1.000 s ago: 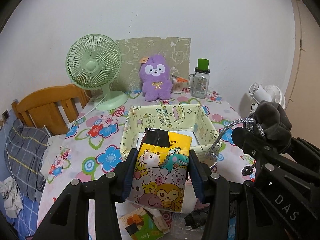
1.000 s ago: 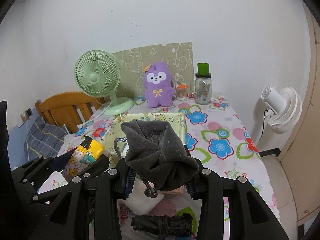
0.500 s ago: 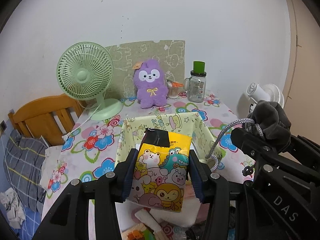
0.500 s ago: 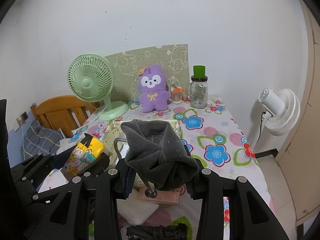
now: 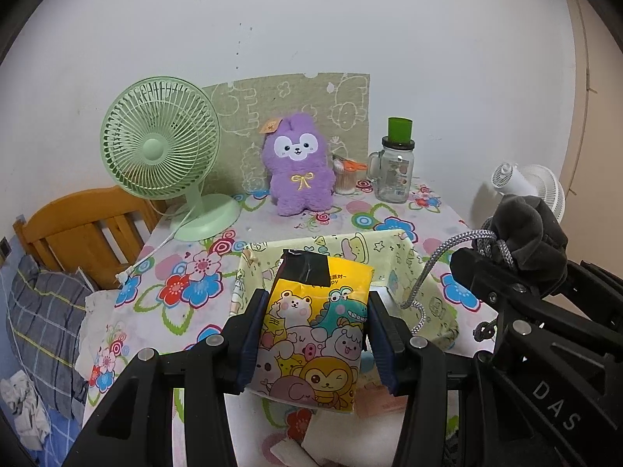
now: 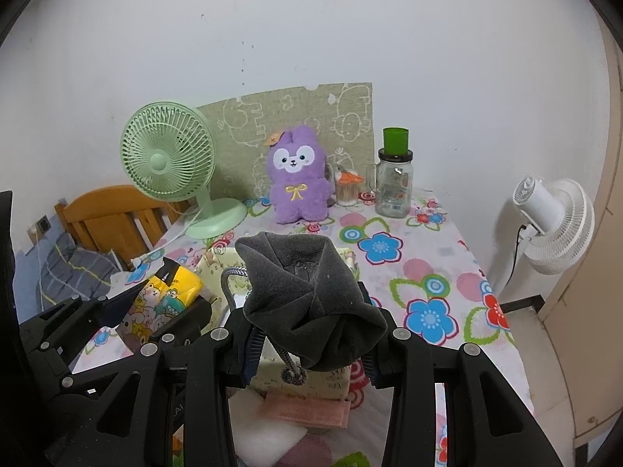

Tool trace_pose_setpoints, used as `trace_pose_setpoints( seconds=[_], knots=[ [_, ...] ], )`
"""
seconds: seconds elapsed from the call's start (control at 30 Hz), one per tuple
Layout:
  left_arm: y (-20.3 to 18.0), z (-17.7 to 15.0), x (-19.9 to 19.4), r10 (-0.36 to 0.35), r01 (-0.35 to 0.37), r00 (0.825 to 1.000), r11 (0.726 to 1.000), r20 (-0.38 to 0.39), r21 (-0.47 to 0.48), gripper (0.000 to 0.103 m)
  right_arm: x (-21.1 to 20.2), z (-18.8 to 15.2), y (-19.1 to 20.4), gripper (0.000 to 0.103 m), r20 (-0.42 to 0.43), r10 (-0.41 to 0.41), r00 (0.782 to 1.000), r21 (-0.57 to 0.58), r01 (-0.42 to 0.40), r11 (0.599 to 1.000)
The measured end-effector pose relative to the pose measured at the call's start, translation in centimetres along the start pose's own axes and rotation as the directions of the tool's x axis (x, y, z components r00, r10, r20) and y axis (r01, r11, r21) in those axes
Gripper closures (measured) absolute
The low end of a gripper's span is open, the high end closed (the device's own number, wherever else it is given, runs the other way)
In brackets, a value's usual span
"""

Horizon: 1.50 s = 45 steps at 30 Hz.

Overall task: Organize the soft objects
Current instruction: 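Carry the sock and snack bag over the fabric box with both tools, then open both tools to drop the sock and snack bag into the box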

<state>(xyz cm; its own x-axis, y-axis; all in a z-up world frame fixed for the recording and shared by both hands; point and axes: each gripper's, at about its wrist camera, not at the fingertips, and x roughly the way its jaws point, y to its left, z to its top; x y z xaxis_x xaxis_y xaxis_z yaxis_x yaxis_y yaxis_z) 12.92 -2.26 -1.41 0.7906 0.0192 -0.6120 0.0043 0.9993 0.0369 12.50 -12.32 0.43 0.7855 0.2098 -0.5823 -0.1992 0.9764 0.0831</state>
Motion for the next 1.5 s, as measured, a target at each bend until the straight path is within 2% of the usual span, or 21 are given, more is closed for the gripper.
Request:
trace_pose_setpoints(
  seconds=[0.5,0.9,1.03,1.07,1.1,1.13,1.2,1.27,1.5],
  knots=[
    [0.9,1.3,3.6,0.014,-0.014,0.999,1.0,-0.034,-0.015,0.052,4.2,1.5,0.3,0.059,-0.025,0.018,1.0,-0.014,-0.019,1.0],
    [2.0,1.1,7.8,0.012,-0.018,0.992,0.999,-0.123,-0.049,0.049,8.8,1.7,1.1,0.058,-0.094,0.028,0.995,-0.021,-0.03,0.999],
    [2.4,1.0,8.9,0.004,-0.015,0.99,0.997,-0.143,-0.074,0.043,9.9,1.7,1.2,0.058,-0.109,0.018,0.994,-0.018,-0.02,1.0],
    [2.4,1.0,9.2,0.006,-0.017,0.989,0.997,-0.15,-0.076,0.038,10.1,1.7,1.2,0.057,-0.113,0.015,0.993,-0.02,-0.017,1.0],
    [2.5,0.9,9.5,0.003,-0.016,0.987,0.997,-0.161,-0.076,0.035,10.3,1.7,1.3,0.048,-0.12,0.011,0.993,-0.024,-0.014,1.0],
    [2.5,0.8,9.5,0.002,-0.015,0.986,0.997,-0.17,-0.072,0.03,10.6,1.7,1.5,0.031,-0.132,0.004,0.991,-0.032,-0.008,0.999],
    [2.3,0.7,9.5,-0.002,-0.009,0.984,0.998,-0.179,-0.059,0.025,10.7,1.7,1.7,0.016,-0.136,-0.017,0.991,-0.045,0.011,0.999],
    [2.3,0.7,9.2,-0.008,-0.002,0.986,0.998,-0.169,-0.058,0.021,10.3,1.7,1.9,0.016,-0.105,-0.018,0.994,-0.05,0.013,0.999],
    [2.4,0.7,8.1,-0.003,-0.004,0.99,0.999,-0.144,-0.053,0.01,9.6,1.8,2.1,0.016,-0.105,-0.035,0.994,-0.059,0.029,0.998]
  ],
)
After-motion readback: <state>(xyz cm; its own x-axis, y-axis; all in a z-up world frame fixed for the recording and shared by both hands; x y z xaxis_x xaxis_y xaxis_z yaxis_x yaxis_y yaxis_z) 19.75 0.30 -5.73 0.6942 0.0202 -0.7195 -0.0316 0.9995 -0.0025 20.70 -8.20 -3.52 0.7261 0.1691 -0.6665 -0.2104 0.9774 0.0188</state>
